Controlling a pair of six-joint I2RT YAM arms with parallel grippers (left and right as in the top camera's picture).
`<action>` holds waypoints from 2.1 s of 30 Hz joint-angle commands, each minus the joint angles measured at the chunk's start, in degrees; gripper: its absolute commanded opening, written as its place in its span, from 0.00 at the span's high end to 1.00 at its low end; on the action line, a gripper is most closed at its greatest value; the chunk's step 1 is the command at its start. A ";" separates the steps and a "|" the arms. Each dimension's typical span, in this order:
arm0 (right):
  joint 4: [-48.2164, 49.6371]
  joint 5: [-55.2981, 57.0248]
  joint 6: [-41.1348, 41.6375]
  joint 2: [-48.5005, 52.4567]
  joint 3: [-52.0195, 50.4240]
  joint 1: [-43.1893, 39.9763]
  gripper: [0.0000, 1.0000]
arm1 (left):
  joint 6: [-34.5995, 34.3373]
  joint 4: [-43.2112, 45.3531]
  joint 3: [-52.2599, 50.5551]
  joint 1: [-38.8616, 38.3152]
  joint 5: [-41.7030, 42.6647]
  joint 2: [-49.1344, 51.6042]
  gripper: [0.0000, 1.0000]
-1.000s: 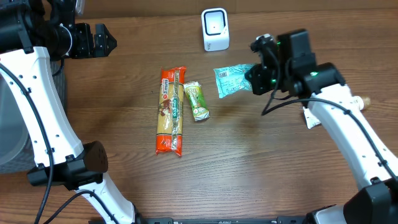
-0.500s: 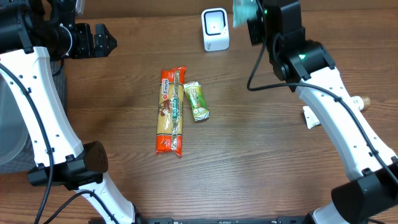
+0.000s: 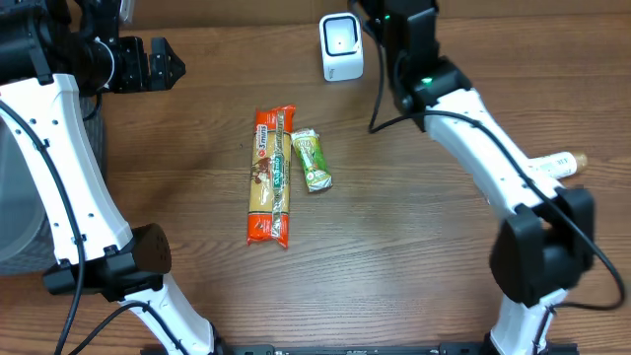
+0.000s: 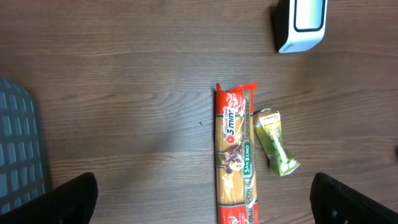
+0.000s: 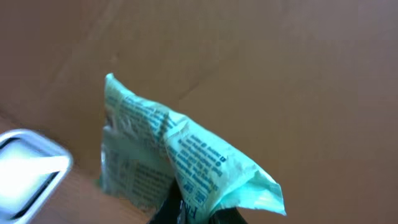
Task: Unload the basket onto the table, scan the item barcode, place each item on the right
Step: 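Hold the mint-green packet in front of the scanner with right gripper, then carry the mint-green packet to the far right and release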
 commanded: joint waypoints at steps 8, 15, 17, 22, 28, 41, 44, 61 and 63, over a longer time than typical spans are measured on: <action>20.48 3.52 -40.52 15.43 0.98 2.56 0.96 | 0.15 0.00 0.07 -0.17 0.81 0.59 0.00; 27.30 3.06 -41.88 20.22 0.98 2.64 0.96 | 0.15 0.00 0.09 -0.15 0.81 0.59 0.00; 27.23 2.29 -42.80 20.50 0.98 2.62 0.96 | 0.15 0.00 0.09 -0.17 0.83 0.59 0.00; 26.82 -0.37 -45.07 20.68 0.98 2.10 0.96 | 0.15 0.00 0.09 -0.15 0.81 0.59 0.00; 22.08 -1.97 -45.03 20.83 0.98 2.10 0.96 | 0.15 0.00 0.09 -0.17 0.81 0.59 0.01; 23.61 -2.27 -45.09 21.75 0.98 1.77 0.96 | 0.15 0.00 0.09 -0.15 0.81 0.59 0.01; 25.73 -1.60 -45.35 21.75 0.98 1.79 0.96 | 0.15 0.02 0.09 -0.15 0.81 0.59 0.01; -4.50 -1.29 -25.75 -1.97 0.98 4.20 0.96 | 0.15 0.00 0.09 -0.28 0.81 0.59 0.00; -14.99 -4.17 -14.62 -6.62 0.98 4.72 0.96 | 0.15 0.00 0.09 -0.28 0.83 0.59 0.00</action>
